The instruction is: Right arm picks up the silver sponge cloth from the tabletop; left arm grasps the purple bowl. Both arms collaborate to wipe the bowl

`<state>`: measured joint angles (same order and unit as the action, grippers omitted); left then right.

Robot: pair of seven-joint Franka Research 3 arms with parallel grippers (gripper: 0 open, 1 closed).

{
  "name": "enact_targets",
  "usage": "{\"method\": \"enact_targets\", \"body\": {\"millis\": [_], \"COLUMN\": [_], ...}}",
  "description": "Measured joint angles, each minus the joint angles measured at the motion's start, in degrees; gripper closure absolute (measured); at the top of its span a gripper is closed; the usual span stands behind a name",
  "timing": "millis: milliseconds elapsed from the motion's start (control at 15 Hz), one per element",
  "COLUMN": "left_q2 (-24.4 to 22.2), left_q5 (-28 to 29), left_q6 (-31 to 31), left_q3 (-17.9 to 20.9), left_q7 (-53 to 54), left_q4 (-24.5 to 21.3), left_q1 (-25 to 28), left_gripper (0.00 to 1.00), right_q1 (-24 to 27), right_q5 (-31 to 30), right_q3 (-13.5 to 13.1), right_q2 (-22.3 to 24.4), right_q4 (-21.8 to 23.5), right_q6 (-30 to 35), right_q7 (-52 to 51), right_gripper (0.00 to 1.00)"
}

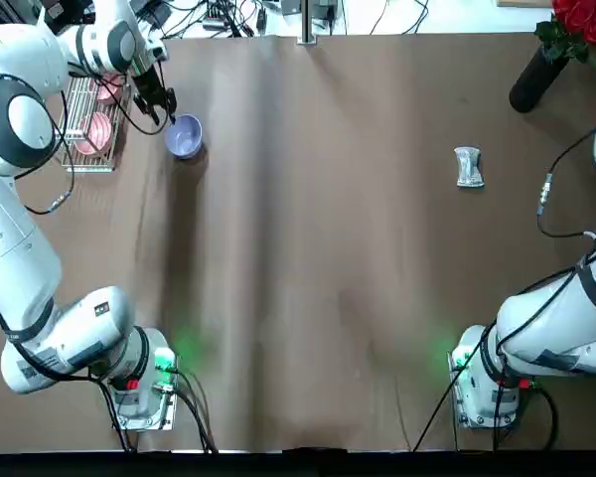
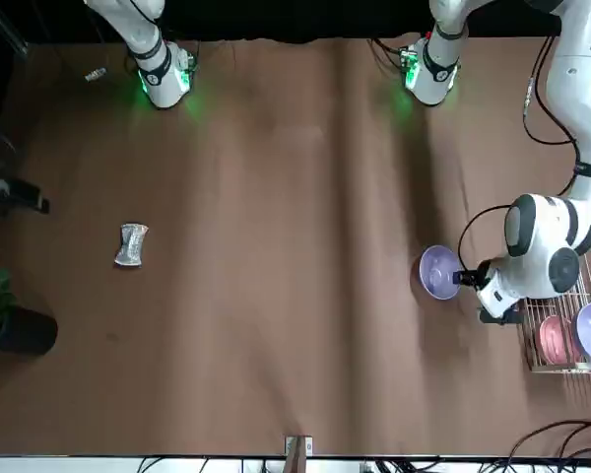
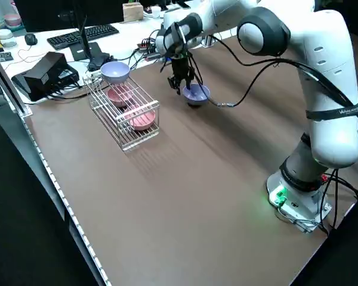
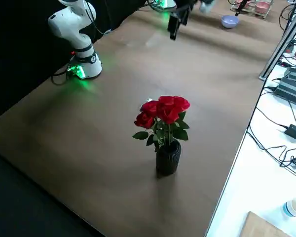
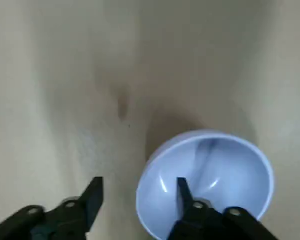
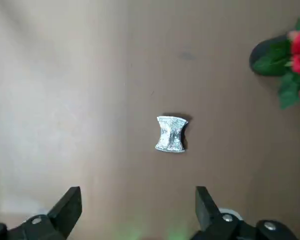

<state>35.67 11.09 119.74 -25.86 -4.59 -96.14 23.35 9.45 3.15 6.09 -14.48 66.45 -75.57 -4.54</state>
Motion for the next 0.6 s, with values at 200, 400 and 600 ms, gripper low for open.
{"method": "enact_targets", "body": {"millis": [200, 400, 600], "left_q2": [-3.3, -8.6, -13.4], "left_q5": [0.0, 0.0, 0.0], "left_q6": [-1.1, -6.6, -12.3], "left_q3": [-0.1, -0.7, -3.0], "left_q7": [0.0, 0.0, -0.1], "left_q4": [2.2, 5.0, 8.5], "left_q1": [0.0, 0.0, 0.0], "left_gripper": [0.04, 0.0, 0.0], "right_q1": [-1.7, -12.0, -13.9], "right_q5": [0.0, 0.0, 0.0], "right_q3": [-0.7, -9.7, -12.6], "right_q2": [3.9, 6.6, 8.0], "right_q4": [0.5, 3.6, 7.9], "right_q6": [0.6, -0.5, -3.2], "right_q7": [4.0, 7.3, 7.7], "right_gripper": [0.0, 0.0, 0.0]}}
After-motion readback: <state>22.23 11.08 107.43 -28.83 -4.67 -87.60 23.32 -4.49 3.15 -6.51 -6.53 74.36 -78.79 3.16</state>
